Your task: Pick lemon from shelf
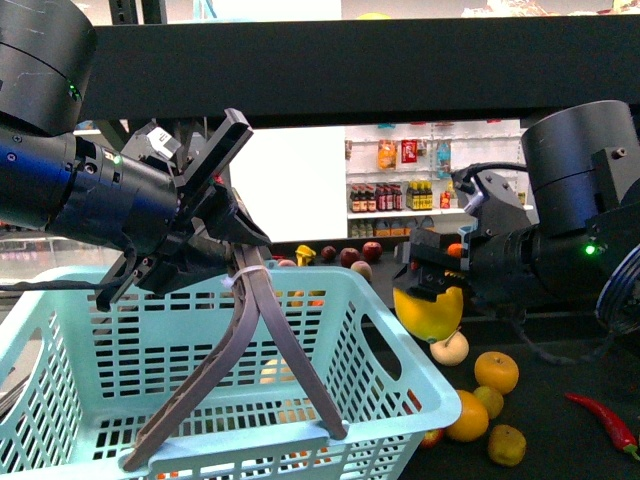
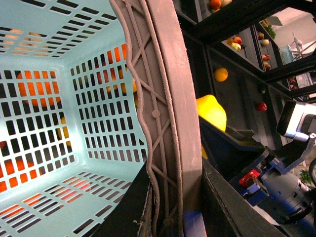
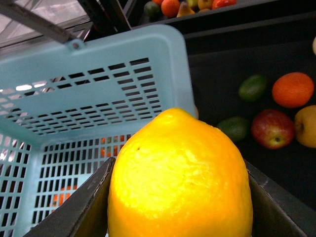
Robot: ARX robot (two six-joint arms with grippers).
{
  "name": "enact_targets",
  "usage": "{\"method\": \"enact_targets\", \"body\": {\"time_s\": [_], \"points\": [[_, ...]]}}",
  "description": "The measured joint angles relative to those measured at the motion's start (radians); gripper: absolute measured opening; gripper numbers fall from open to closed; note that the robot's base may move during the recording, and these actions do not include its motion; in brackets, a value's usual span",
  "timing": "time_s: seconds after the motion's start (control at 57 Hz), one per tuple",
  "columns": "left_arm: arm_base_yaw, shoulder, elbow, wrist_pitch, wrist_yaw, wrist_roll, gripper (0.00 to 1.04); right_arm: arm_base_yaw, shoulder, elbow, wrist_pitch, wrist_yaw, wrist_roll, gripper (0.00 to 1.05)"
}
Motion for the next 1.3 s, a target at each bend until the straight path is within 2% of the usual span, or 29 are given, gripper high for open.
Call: {"method": "enact_targets", "body": {"time_s": [0.316, 0.596, 0.719, 0.825, 0.947, 1.053, 1.105, 1.298], "points": [[0.0, 0.0, 0.0, 0.0, 0.0, 0.0, 0.21, 0.088, 0.008, -0.015, 0.001, 0.0, -0.001, 0.65], [0.0, 0.0, 0.0, 0.0, 0.0, -0.001, 0.21, 0.089, 0.017, -0.037, 0.045, -0.015, 0.011, 1.04], [-0.002, 0.002, 0.0, -0.001, 0.001, 0.0, 0.21, 0.053, -0.01, -0.046, 0.072, -0.039, 0.036, 1.02], [-0.001, 0.002, 0.0, -0.001, -0.004, 0.001, 0.21, -0.014, -0.052, -0.048, 0.106, -0.046, 0.075, 1.02], [-0.001, 0.002, 0.0, -0.001, -0.006, 0.0, 0.21, -0.128, -0.076, -0.052, 0.162, 0.016, 0.092, 1.02], [-0.001, 0.002, 0.0, -0.001, -0.004, 0.0, 0.21, -0.189, -0.034, -0.07, 0.183, 0.064, 0.083, 1.02], [-0.001, 0.002, 0.0, -0.001, -0.005, -0.001, 0.21, -0.202, 0.005, -0.086, 0.198, 0.084, 0.073, 1.02], [-0.001, 0.002, 0.0, -0.001, 0.001, -0.001, 0.21, -0.192, 0.239, -0.124, 0.27, 0.045, 0.031, 1.02]]}}
